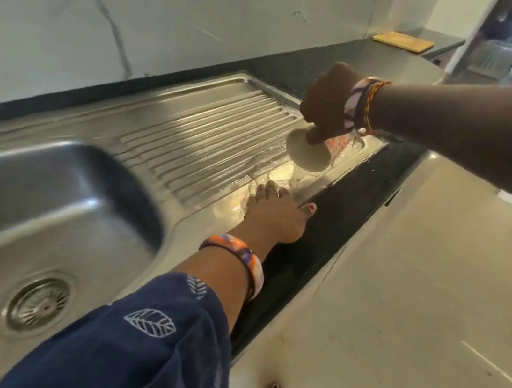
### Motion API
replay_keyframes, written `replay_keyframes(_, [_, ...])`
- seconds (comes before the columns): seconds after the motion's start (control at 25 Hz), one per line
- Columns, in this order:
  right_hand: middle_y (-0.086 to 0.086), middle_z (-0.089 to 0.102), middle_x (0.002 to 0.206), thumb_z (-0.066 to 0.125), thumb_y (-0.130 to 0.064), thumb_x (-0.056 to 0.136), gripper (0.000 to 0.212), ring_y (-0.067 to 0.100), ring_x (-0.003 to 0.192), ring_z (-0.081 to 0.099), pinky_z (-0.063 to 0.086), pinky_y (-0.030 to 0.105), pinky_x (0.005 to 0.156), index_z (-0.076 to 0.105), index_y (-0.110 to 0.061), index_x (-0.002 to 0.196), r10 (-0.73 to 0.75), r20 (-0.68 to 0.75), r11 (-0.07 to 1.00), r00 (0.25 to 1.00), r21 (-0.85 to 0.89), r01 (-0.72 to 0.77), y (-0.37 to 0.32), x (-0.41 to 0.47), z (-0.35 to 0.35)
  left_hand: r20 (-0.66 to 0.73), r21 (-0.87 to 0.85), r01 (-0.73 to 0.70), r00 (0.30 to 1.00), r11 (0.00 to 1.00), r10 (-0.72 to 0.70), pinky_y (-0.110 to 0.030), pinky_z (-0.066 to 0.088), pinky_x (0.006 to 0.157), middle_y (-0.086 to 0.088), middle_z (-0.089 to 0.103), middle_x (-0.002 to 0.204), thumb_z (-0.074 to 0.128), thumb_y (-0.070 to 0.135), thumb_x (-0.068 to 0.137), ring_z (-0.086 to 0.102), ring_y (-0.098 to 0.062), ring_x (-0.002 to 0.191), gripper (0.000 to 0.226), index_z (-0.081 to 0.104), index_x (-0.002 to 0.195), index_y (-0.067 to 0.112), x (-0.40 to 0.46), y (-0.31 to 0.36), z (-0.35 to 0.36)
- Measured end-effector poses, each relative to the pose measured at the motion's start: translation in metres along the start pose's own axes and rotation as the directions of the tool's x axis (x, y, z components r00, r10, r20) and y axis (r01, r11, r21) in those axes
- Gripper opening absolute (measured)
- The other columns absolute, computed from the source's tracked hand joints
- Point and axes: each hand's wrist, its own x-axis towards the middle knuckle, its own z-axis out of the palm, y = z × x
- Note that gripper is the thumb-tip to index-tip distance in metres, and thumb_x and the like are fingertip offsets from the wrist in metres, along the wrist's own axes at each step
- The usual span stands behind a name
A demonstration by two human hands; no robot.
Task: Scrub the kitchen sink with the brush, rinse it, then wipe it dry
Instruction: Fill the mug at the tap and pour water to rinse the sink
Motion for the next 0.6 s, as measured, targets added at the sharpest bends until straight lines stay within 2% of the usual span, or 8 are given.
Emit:
replay_keyframes(0.08, [0.002,0.068,0.097,0.044,-0.058,0.088,0.048,0.026,0.096,0.064,0.047,0.031,0.081,0.066,-0.017,0.1,-0.057,-0.109,0.998,0.992,-0.019,0.056,-0.029,-0.012,-0.032,0.028,-0.025,-0.034,0.999,0.999,0.035,-0.04,0.004,0.12,-0.015,-0.002,0.158,0.02,0.048,0.101,-0.002,-0.029,0.147,0.066,0.004,0.152,0.011,-0.045,-0.028,-0.002])
replay_keyframes(0.16, [0.003,0.068,0.104,0.045,-0.059,0.088,0.048,0.026,0.1,0.064,0.046,0.031,0.081,0.066,-0.017,0.101,-0.108,-0.164,0.994,0.98,0.009,0.111,-0.066,-0.023,-0.064,0.044,-0.057,-0.055,0.997,0.997,0.058,-0.037,0.014,0.118,-0.014,0.012,0.158,0.023,0.047,0.101,0.014,-0.028,0.145,0.062,0.014,0.151,0.011,-0.087,-0.057,-0.006])
replay_keyframes(0.28, [0.006,0.066,0.111,0.047,-0.057,0.088,0.048,0.028,0.105,0.062,0.045,0.032,0.084,0.064,-0.016,0.107,-0.163,-0.208,0.986,0.964,-0.002,0.167,-0.108,-0.031,-0.116,0.088,-0.08,0.015,0.996,0.997,-0.008,-0.036,0.026,0.113,-0.011,0.035,0.15,0.027,0.052,0.098,0.035,-0.027,0.136,0.061,0.033,0.146,0.014,-0.144,-0.101,-0.015])
replay_keyframes(0.36, [0.007,0.066,0.112,0.048,-0.056,0.088,0.048,0.029,0.106,0.061,0.043,0.031,0.081,0.064,-0.016,0.108,-0.211,-0.288,0.976,0.934,-0.002,0.22,-0.136,-0.032,-0.149,0.102,-0.086,0.06,0.993,0.995,-0.051,-0.034,0.032,0.105,-0.01,0.046,0.142,0.031,0.052,0.098,0.045,-0.026,0.127,0.059,0.044,0.138,0.012,-0.178,-0.126,-0.025])
replay_keyframes(0.44, [0.008,0.067,0.111,0.048,-0.056,0.088,0.049,0.029,0.104,0.062,0.039,0.03,0.076,0.064,-0.015,0.108,-0.247,-0.347,0.964,0.905,0.003,0.265,-0.162,-0.028,-0.179,0.116,-0.084,0.103,0.989,0.991,-0.093,-0.029,0.035,0.092,-0.006,0.056,0.128,0.034,0.049,0.098,0.052,-0.02,0.109,0.051,0.057,0.124,0.012,-0.211,-0.15,-0.038])
replay_keyframes(0.52, [0.009,0.067,0.109,0.048,-0.056,0.087,0.05,0.029,0.102,0.062,0.036,0.029,0.072,0.065,-0.014,0.107,-0.268,-0.415,0.949,0.87,0.044,0.313,-0.182,-0.021,-0.206,0.157,-0.032,0.166,0.975,0.986,-0.159,-0.028,0.036,0.084,-0.003,0.062,0.101,0.036,0.048,0.098,0.051,-0.015,0.086,0.045,0.067,0.104,0.016,-0.237,-0.173,-0.051])
replay_keyframes(0.6, [0.008,0.068,0.1,0.048,-0.056,0.087,0.049,0.029,0.094,0.062,0.035,0.027,0.07,0.066,-0.014,0.103,-0.279,-0.461,0.927,0.842,0.098,0.361,-0.199,-0.015,-0.23,0.244,0.02,0.26,0.935,0.965,-0.257,-0.029,0.039,0.081,0.0,0.058,0.087,0.036,0.048,0.097,0.051,-0.016,0.082,0.047,0.073,0.093,0.019,-0.254,-0.203,-0.06])
